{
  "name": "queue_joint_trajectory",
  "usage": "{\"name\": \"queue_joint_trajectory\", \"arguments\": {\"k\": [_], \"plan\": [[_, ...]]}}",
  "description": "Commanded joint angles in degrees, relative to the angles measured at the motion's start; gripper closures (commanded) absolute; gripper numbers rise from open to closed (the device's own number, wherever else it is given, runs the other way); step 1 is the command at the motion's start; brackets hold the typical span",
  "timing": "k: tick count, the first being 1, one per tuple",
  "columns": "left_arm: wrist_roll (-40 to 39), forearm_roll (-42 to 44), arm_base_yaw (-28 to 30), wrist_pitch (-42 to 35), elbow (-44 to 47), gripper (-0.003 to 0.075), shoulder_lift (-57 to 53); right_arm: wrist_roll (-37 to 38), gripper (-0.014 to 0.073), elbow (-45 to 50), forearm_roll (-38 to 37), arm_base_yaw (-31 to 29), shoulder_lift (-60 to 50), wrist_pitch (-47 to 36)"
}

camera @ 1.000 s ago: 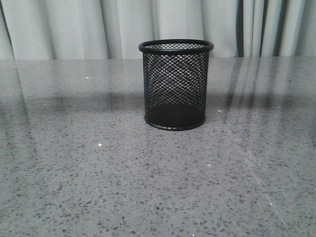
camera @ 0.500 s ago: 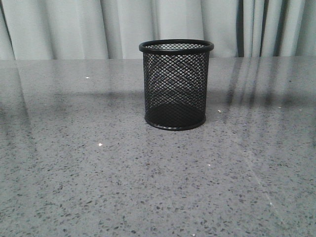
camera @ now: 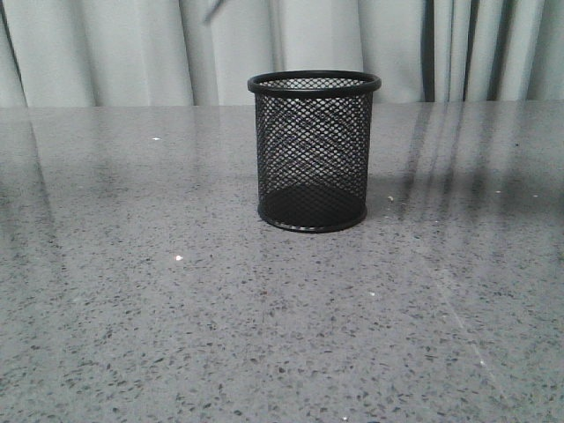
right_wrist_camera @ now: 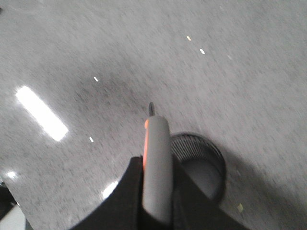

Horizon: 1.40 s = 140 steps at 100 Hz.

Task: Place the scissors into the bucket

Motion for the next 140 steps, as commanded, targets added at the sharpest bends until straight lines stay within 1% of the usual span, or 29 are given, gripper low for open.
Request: {"name": "queue_joint_trajectory", "arguments": {"k": [1,19,36,60,97,130,135,140], "plan": [[-0.92,-2.88,0.06,-1.89,-1.84,0.0356,-1.58,2.98,0.0655,-2.0,-2.54,-0.26,-3.06,-0.81],[-1.22,-2.88,0.06,-1.89,-1.84,0.0356,-1.58,5.8,0.0655,-2.0,-7.35,-0.26,-5.18,1.24],[-1.22,-2.97,0.06,-2.24,-1.84,0.0356,-1.58,7.16,0.0654,-3.88,-11.28,-0.26,-5.54,7.72],[-1.22,-5.53,0.06,-2.37,-1.84,0.0356,-1.58,7.16,0.0655,-4.23,-11.51,-0.26,-4.23,7.48],[-1.22,-5.53,0.06,-2.64,-1.84,0.0356,-1.58,6.87,0.0655,-4.23,-11.91,-0.26,2.47,7.79],[-1.22,-5.53,0.06,-2.87,-1.84,0.0356,-0.97,5.11,0.0654,-4.23,-10.6,-0.15,3.23,7.67],[-1.22,-5.53,0.06,-2.99,-1.84,0.0356,-0.97,4.54,0.0639,-4.23,-9.98,-0.15,3.23,7.4],[-1.22,-5.53,0.06,-3.12,-1.84,0.0356,-0.97,4.4,0.0594,-4.23,-9.12,-0.15,3.23,6.97]]}}
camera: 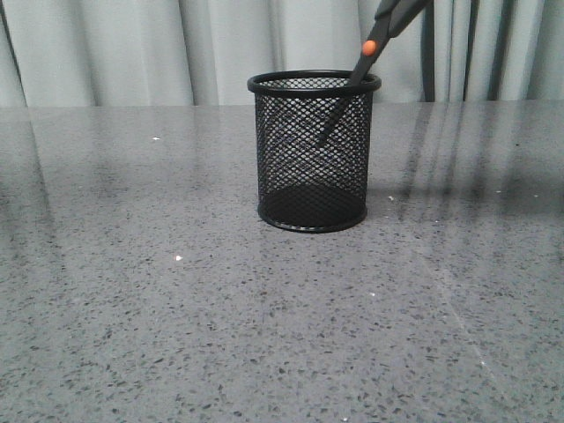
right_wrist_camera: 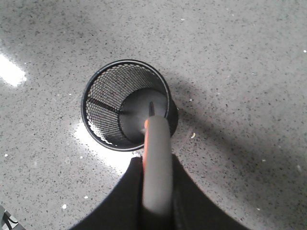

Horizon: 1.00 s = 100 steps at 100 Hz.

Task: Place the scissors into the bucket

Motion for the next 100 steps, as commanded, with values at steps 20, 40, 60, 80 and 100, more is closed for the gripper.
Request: {"name": "queue_joint_trajectory", "arguments": {"k": [20,40,60,80,100], "plan": [[-0.77,-2.71,0.06,-2.95,-1.84,0.0356,-1.14,-1.34,0.0397,-1.82,4.15,-0.15,-1.49,-3.6],[-0.77,-2.99,0.06,-2.95,-1.84,0.0356,-1.14,-1.34,0.0375,-2.83,4.15,-0.15,-1.62,-3.44],[-0.77,-7.93,0.06,-2.95,-1.84,0.0356,-1.14,-1.34,0.0377,-9.41,3.65,-0.15,-2.71,-3.35],[-0.97,-12.93,0.06,-1.58,-1.84,0.0362,-1.35,-0.94,0.0536,-12.46,2.9,-0.15,-5.03,-5.88],[-6.23,-14.44,0.06,0.68,-1.84,0.0629,-1.57,0.19,0.0636,-10.58,-0.58,-0.15,-9.19,-12.89]]}}
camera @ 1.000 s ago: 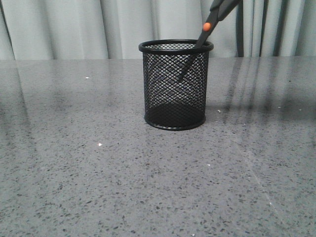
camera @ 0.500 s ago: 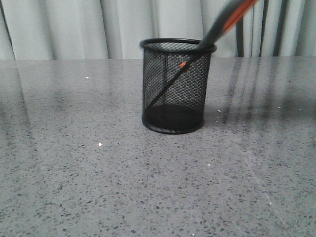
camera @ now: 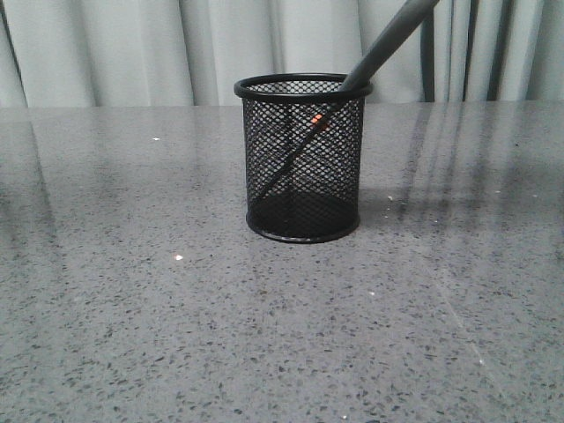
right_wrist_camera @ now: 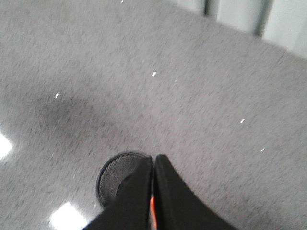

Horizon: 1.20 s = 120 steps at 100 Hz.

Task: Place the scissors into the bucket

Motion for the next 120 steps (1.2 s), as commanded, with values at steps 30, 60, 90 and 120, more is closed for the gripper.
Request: {"name": "queue_joint_trajectory", "arguments": {"k": [30,60,90,120], "plan": [[-7.26,-3.99,0.06,-6.22,1.72,0.074,-6.26,1.09,0.0637,21.8,-1.55,-0.15,-17.17,-33.3],[-8.71,-5.02,0.06,-35.72,27.6,0.074,-25.32,1.09,0.0638,49.96,-1.55,-0.15,-35.29,-56.61],[-8.09,-7.3,0.06,-48.22,57.13,0.074,-49.35,1.09,0.0638,67.6,-1.14,-0.15,-52.85,-60.0],[-8.5,-13.0,0.06,-51.26,71.26,0.074,-70.52,1.09,0.0638,78.44,-1.14,-0.15,-66.98,-60.0]]}}
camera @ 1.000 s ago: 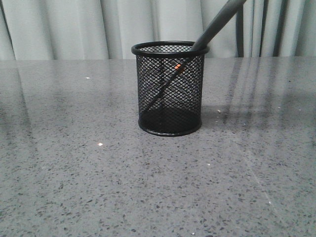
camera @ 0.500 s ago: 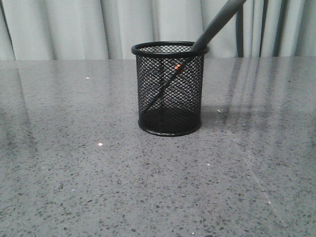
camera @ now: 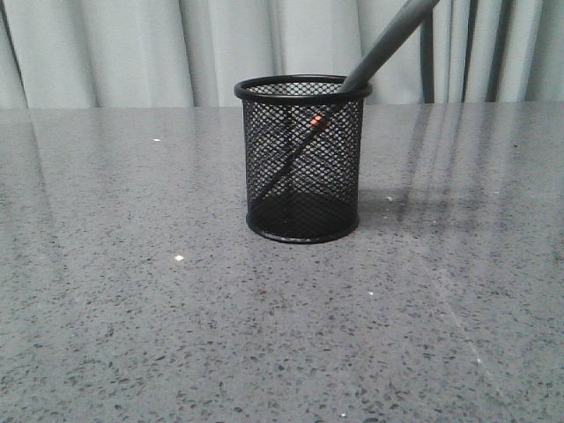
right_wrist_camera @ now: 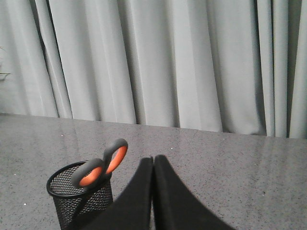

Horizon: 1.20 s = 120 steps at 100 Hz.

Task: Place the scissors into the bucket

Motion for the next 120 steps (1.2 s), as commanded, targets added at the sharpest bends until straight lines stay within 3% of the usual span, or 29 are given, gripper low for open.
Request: {"name": "queue_joint_trajectory", "arguments": {"k": [1,42,120], "plan": [[-0.66,-2.97,0.06,-3.89,1.28,0.074,-3.66,-0.12,0.0638,0.91,0.38,-0.15,-2.17,-5.0],[-0.67,-6.46,0.06,0.53,4.13,0.074,-7.11,-0.12,0.0638,7.63,0.38,-0.15,-3.01,-3.96],[-0.67,-5.88,0.06,0.5,4.13,0.074,-7.11,-0.12,0.0638,7.63,0.38,-0.15,-3.01,-3.72]]}}
